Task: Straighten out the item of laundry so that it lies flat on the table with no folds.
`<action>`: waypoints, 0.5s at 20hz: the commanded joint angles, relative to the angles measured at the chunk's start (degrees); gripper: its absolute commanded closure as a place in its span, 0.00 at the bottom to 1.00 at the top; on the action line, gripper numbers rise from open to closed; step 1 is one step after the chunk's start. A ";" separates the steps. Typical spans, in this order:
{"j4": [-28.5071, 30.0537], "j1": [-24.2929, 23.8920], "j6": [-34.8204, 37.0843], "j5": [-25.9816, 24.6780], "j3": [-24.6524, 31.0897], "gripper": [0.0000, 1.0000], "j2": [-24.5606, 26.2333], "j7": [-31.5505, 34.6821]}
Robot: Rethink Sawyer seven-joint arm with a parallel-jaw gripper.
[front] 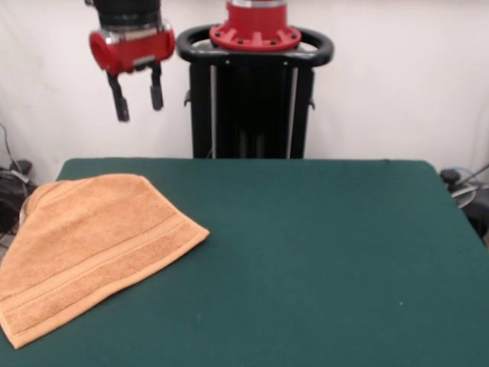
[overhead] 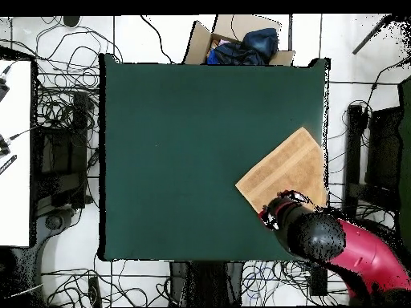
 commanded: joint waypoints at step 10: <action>-7.63 3.48 -14.22 -5.11 -8.54 0.00 22.11 12.86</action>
